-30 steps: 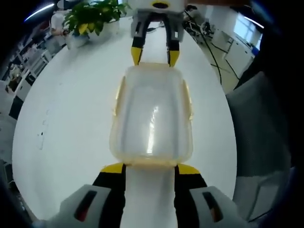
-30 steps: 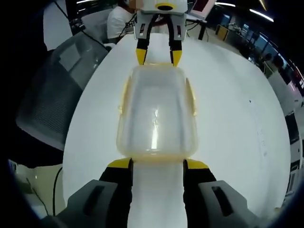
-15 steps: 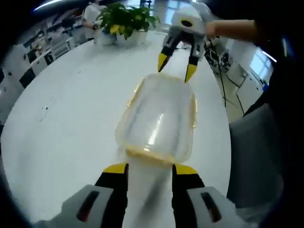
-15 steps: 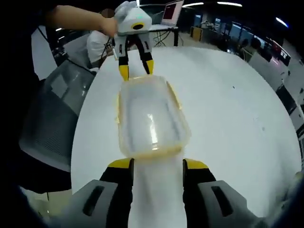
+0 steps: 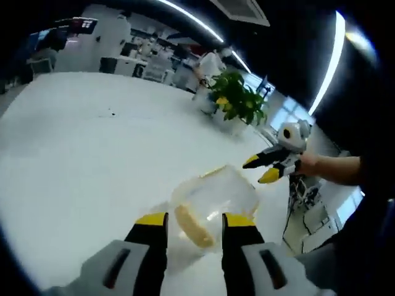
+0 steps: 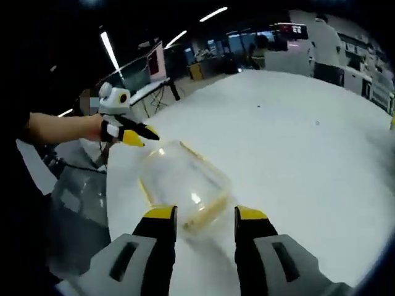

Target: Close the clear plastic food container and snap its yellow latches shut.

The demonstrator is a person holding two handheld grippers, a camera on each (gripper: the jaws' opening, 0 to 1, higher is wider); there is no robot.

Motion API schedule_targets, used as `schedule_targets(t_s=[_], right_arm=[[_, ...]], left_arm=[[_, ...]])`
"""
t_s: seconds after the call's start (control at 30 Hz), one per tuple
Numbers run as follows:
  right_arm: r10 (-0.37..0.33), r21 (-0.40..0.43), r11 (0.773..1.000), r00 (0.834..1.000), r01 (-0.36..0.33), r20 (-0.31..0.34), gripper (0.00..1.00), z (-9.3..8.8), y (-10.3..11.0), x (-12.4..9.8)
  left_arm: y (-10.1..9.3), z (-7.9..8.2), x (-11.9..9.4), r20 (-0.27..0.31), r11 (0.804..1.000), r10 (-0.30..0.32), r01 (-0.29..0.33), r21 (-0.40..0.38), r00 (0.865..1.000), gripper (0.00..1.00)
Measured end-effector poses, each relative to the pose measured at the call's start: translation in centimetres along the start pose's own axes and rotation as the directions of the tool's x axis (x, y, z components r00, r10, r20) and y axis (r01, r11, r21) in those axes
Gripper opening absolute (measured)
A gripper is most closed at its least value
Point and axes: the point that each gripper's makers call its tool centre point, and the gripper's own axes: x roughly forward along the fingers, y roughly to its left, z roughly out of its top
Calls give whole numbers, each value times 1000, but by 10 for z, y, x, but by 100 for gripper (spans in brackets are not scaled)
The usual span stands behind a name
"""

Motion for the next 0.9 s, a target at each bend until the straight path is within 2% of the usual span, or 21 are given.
schedule_targets(t_s=[0.07,0.2,0.33,0.4,0.43,0.47,0.5,0.53,0.7,0.77,0.8,0.9], right_arm=[[-4,37,999,1000,3,14,30,-1,2,3],[-58,25,998,998,58,-2,33,-10,0,10],[-48,23,999,999,48,-18,32,-15,5,13],[-44,-20,999,997,43,-59,30,-24,5,14],[-11,5,1000,999,11,-42,28,-22,11,14],[13,8,1000,999,-12,-42,24,-22,15,14],[-3,-22,1000,998,2,-57,24,-22,12,14],[-5,-21,1000,998,4,-64,24,-22,12,15],[-4,-40,999,998,2,-58,22,-23,12,15],[1,-50,999,999,-3,-51,21,-22,13,15],[7,-95,995,998,-13,-59,20,-21,14,15],[32,-92,995,997,-39,-75,19,-22,14,16]], left_arm=[[-2,-7,3,0,1000,5,-5,-12,1000,27],[-10,-17,9,-17,999,29,-28,31,999,25],[-11,-20,15,-21,999,34,-34,19,999,25],[-10,-22,16,-34,999,42,-41,21,999,24],[-9,-24,17,-49,998,54,-52,27,997,22],[-6,-30,16,-89,997,72,-69,44,993,20],[-10,-28,17,-72,998,57,-55,36,996,19],[-10,-27,17,-76,996,67,-63,59,995,19],[-8,-27,17,-73,997,78,-78,4,994,17],[-8,-27,17,-66,997,78,-79,-16,995,16],[-9,-27,17,-58,997,80,-81,-13,995,16],[-10,-26,18,-64,996,87,-87,-5,994,15]])
